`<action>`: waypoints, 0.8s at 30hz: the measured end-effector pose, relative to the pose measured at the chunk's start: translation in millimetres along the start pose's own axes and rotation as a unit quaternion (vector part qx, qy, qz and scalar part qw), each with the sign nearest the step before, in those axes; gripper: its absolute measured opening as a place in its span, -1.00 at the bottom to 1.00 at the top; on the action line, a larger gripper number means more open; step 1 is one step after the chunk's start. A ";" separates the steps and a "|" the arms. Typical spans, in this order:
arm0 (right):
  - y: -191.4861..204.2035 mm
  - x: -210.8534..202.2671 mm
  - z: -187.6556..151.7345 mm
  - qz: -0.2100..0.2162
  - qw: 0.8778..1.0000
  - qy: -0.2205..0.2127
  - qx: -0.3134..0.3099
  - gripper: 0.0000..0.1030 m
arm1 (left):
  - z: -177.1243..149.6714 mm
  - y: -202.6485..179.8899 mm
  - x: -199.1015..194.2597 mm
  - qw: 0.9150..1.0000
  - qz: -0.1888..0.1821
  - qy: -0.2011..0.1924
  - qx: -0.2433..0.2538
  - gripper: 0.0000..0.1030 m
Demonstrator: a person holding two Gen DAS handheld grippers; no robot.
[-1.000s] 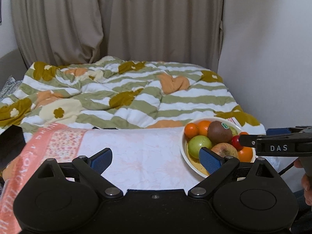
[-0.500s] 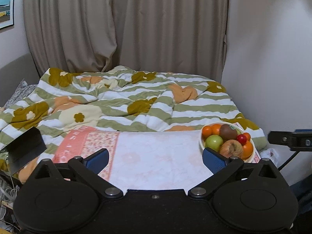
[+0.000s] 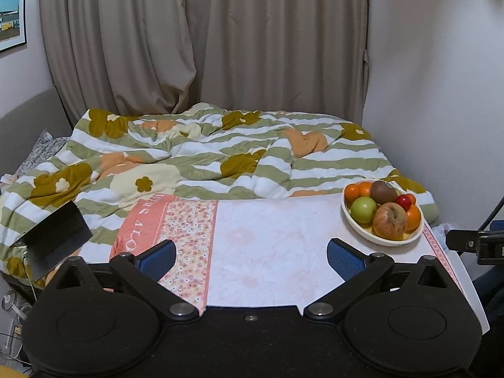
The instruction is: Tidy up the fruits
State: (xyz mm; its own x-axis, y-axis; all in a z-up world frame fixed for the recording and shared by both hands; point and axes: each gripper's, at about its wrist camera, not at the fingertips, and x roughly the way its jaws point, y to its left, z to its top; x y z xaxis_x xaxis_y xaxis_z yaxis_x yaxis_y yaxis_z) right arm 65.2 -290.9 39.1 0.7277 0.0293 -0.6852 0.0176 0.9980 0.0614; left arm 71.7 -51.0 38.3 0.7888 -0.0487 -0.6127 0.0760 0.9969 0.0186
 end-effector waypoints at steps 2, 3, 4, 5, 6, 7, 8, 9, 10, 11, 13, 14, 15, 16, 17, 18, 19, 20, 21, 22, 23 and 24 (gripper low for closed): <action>2.0 -1.5 -0.6 -0.002 1.000 -0.003 0.000 1.00 | 0.4 1.1 0.0 1.000 -0.001 -0.002 0.000 1.00; 3.5 -1.9 -0.7 -0.003 1.000 -0.003 -0.002 1.00 | 0.5 1.5 0.0 1.000 -0.002 -0.002 0.000 1.00; 5.0 -2.2 -0.8 -0.004 1.000 -0.003 -0.003 1.00 | 0.6 1.9 0.0 1.000 -0.003 -0.003 0.000 1.00; 6.1 -2.5 -0.9 -0.005 1.000 -0.003 -0.005 1.00 | 0.4 1.7 -0.6 1.000 -0.004 -0.004 0.000 1.00; 6.1 -2.9 -1.0 -0.005 1.000 -0.003 -0.004 1.00 | 0.3 1.8 -1.2 1.000 -0.004 -0.005 0.000 1.00; 7.0 -3.1 -0.7 -0.005 1.000 -0.003 -0.004 1.00 | 0.1 2.1 -1.8 1.000 -0.004 -0.006 0.000 1.00; 7.2 -2.9 -0.7 -0.004 1.000 -0.004 -0.004 1.00 | -0.2 2.3 -2.6 1.000 -0.004 -0.007 0.000 1.00; 7.6 -2.8 -0.7 -0.004 1.000 -0.004 -0.004 1.00 | 0.0 2.6 -2.5 1.000 -0.004 -0.006 -0.001 1.00; 7.7 -2.7 -0.8 -0.005 1.000 -0.003 -0.004 1.00 | -0.1 2.7 -2.7 1.000 -0.003 -0.006 -0.001 1.00; 8.0 -2.8 -0.9 -0.005 1.000 -0.003 -0.005 1.00 | -0.1 2.8 -2.9 1.000 -0.003 -0.006 -0.001 1.00; 7.6 -2.4 -0.5 -0.005 1.000 -0.003 -0.005 1.00 | 0.2 2.6 -3.0 1.000 -0.004 -0.006 -0.001 1.00; 8.6 -2.6 -0.6 -0.005 1.000 -0.002 -0.005 1.00 | 0.0 2.9 -3.3 1.000 -0.003 -0.006 -0.001 1.00; 8.3 -2.4 -0.6 -0.005 1.000 -0.002 -0.004 1.00 | 0.0 3.1 -3.4 1.000 -0.003 -0.006 -0.001 1.00; 8.1 -2.5 -0.7 -0.005 1.000 -0.002 -0.004 1.00 | 0.1 3.2 -3.7 1.000 -0.002 -0.006 -0.001 1.00; 8.8 -2.3 -1.0 -0.004 1.000 -0.002 -0.004 1.00 | 0.4 3.5 -3.9 1.000 -0.002 -0.006 -0.001 1.00; 9.9 -2.7 -1.3 -0.005 1.000 -0.002 -0.004 1.00 | 0.4 3.6 -4.0 1.000 -0.002 -0.006 -0.001 1.00; 9.0 -2.3 -1.0 -0.005 1.000 -0.002 -0.004 1.00 | 0.3 3.7 -4.2 1.000 -0.001 -0.007 -0.001 1.00; 10.0 -2.4 -1.1 -0.005 1.000 -0.001 -0.005 1.00 | 0.4 4.3 -4.1 1.000 -0.001 -0.007 -0.001 1.00; 10.1 -2.6 -1.3 -0.005 1.000 -0.001 -0.005 1.00 | 0.3 4.5 -4.2 1.000 -0.001 -0.007 -0.001 1.00; 10.0 -2.6 -1.2 -0.005 1.000 -0.002 -0.004 1.00 | 0.3 4.6 -4.1 1.000 -0.001 -0.007 -0.001 1.00; 9.7 -2.0 -1.6 -0.005 1.000 -0.001 -0.004 1.00 | 0.4 4.7 -4.4 1.000 -0.002 -0.006 -0.002 1.00; 9.9 -2.1 -2.0 -0.005 1.000 0.000 -0.003 1.00 | 0.3 4.6 -4.2 1.000 -0.003 -0.006 -0.001 1.00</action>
State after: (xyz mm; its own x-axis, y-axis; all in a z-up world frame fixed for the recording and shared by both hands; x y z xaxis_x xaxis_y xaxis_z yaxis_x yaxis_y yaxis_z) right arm 62.4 -280.9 39.7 0.7282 0.0198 -0.6851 0.0199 0.9986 0.0500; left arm 68.9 -46.2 41.2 0.7958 -0.0545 -0.6031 0.0784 0.9968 0.0134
